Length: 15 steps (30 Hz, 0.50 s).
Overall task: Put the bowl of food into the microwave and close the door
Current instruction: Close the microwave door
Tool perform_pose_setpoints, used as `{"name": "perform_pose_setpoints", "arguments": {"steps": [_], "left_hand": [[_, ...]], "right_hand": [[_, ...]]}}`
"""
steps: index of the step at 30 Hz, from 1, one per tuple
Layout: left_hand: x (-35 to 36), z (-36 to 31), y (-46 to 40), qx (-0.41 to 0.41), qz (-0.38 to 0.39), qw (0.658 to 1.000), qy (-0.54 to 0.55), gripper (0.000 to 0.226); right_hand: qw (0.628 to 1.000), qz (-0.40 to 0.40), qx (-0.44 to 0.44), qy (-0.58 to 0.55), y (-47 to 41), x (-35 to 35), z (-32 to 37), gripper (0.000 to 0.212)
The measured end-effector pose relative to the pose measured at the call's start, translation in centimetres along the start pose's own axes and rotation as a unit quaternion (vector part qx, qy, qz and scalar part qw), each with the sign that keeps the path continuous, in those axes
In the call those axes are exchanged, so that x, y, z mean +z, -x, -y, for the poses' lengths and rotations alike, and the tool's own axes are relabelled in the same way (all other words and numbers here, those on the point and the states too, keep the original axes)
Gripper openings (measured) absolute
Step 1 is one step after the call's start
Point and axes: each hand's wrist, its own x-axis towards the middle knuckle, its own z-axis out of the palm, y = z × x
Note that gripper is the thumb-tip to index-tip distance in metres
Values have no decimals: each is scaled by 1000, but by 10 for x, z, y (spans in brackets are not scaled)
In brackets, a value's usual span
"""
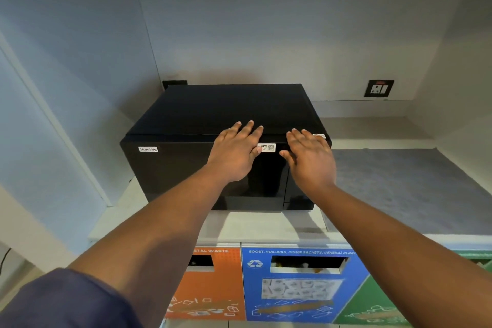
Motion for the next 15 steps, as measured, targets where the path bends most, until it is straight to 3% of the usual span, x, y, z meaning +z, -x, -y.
{"name": "perform_pose_setpoints", "arguments": {"steps": [7,12,15], "left_hand": [[8,5,-5,5,-3,1000,-6,63],[-3,-2,4,-6,1,1000,14,66],[-18,-9,12,-7,-42,999,6,67]], "right_hand": [[1000,18,10,10,-5,0,2,52],[999,44,15,0,-2,-8,7,64],[1000,9,18,0,0,-21,10,69]]}}
